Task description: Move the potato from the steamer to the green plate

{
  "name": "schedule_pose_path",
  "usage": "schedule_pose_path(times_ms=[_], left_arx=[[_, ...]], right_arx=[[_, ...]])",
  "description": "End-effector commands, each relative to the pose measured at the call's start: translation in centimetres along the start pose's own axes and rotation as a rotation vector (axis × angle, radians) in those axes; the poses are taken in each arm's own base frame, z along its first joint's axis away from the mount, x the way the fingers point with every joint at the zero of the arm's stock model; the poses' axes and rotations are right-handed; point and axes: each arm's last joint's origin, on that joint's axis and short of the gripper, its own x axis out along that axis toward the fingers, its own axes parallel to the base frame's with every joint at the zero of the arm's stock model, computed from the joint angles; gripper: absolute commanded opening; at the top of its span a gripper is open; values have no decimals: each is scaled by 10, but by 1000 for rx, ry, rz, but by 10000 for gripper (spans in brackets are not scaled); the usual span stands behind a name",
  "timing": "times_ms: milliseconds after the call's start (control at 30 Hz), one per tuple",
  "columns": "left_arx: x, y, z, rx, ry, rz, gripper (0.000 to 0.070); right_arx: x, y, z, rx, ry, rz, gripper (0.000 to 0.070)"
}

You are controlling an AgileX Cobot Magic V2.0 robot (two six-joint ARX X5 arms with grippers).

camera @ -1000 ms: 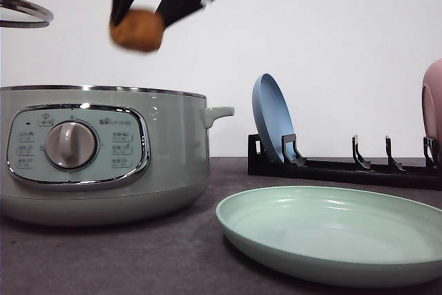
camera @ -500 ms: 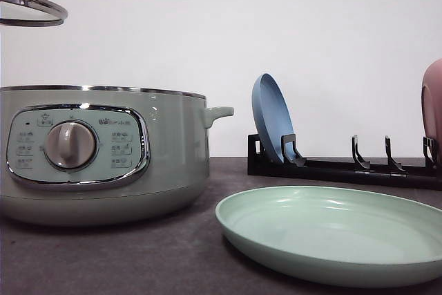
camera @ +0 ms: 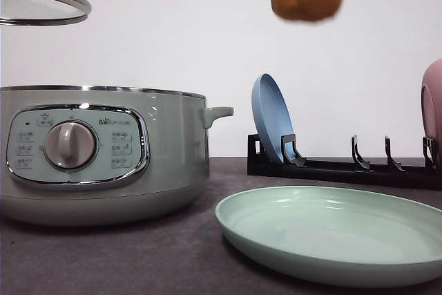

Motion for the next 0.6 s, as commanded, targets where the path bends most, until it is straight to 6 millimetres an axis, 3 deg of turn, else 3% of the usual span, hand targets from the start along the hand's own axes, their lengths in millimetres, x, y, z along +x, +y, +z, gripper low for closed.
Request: schedule_pose_path(times_ms=[0, 300, 567], left_arx=[[-9, -2, 8, 12, -76, -7, 0], [-9, -8, 8, 31, -75, -29, 0], [-9, -10, 8, 37, -75, -37, 0]], right_arx=[[10, -1, -12, 74, 15, -5, 260], [55, -8, -71, 235, 62, -51, 260], [79, -14, -109, 277, 101, -130, 266]])
